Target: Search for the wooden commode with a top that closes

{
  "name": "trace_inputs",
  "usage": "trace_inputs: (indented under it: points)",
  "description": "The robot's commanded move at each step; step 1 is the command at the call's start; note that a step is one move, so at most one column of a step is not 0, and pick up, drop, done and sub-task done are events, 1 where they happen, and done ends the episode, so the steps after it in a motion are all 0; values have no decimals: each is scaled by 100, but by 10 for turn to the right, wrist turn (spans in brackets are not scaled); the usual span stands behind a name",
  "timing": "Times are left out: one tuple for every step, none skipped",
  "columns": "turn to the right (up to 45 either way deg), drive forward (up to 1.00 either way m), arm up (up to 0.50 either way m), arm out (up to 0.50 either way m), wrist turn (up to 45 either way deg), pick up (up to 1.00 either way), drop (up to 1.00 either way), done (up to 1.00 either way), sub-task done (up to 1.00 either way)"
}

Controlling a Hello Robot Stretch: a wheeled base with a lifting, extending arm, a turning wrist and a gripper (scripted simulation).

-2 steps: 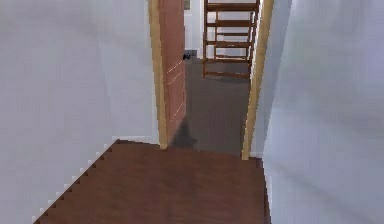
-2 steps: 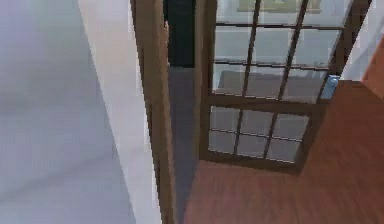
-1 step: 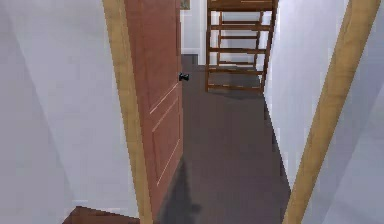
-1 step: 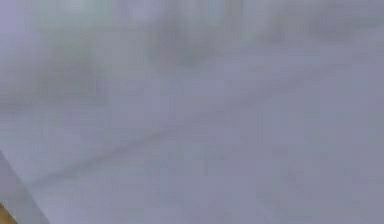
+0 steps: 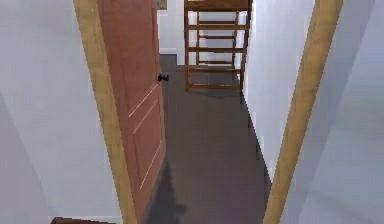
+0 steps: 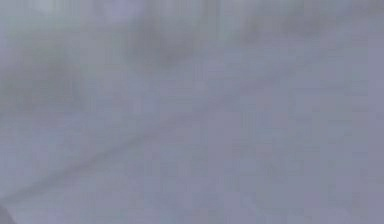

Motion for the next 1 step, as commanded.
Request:
trace_inputs:
  points:
    - [0,75,0,0,0,0,0,0,0]
